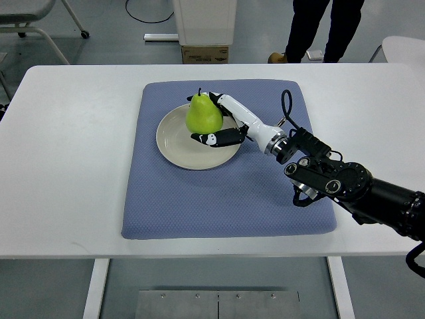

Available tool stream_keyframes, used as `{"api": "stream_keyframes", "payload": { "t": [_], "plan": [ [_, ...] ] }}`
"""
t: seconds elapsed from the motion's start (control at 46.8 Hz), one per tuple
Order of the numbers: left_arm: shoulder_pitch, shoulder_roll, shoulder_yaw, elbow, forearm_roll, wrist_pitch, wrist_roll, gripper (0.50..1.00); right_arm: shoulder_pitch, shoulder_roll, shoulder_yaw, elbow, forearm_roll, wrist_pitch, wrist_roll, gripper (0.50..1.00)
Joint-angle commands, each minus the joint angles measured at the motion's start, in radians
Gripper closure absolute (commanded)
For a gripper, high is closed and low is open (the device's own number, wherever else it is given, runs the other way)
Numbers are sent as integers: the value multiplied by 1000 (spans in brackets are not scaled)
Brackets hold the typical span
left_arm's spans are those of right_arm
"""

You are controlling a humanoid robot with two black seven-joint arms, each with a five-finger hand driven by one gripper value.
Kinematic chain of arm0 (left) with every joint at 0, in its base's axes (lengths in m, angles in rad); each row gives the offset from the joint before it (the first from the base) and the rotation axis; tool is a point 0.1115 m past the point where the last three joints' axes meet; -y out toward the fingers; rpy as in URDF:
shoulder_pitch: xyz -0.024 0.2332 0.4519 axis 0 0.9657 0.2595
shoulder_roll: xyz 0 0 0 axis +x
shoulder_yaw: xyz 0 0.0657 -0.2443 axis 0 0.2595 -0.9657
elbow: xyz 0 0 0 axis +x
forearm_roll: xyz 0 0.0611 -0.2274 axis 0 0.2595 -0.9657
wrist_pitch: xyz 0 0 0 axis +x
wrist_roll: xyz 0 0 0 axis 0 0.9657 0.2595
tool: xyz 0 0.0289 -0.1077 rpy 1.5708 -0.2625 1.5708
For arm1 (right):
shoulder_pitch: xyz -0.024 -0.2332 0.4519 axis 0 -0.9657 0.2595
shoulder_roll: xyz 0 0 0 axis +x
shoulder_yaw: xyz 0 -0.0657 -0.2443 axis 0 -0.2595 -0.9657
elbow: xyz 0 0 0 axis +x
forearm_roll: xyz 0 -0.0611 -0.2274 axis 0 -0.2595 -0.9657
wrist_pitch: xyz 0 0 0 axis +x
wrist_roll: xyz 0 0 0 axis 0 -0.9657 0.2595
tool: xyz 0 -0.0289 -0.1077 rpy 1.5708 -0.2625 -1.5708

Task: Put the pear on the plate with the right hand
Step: 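Lift the pear and carry it over the cream plate, then lower the pear onto the plate and open the right hand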

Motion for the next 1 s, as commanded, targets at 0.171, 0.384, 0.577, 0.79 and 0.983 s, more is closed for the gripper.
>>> {"api": "stream_keyframes", "payload": {
  "t": [0.171, 0.384, 0.577, 0.79, 0.983],
  "plan": [
    [0, 0, -1, 0, 0, 0, 0, 500, -16, 0, -12, 0, 0, 19, -18, 1000],
    [0, 0, -1, 0, 0, 0, -1, 500, -44, 0, -12, 0, 0, 19, -27, 1000],
    [0, 0, 1, 0, 0, 0, 0, 500, -47, 0, -9, -3, 1, 16, -27, 810],
    [0, 0, 1, 0, -1, 0, 0, 500, -47, 0, -6, -6, 3, 5, -27, 532],
    [0, 0, 1, 0, -1, 0, 0, 500, -44, 0, -5, -13, 1, 5, -29, 500]
  ]
}}
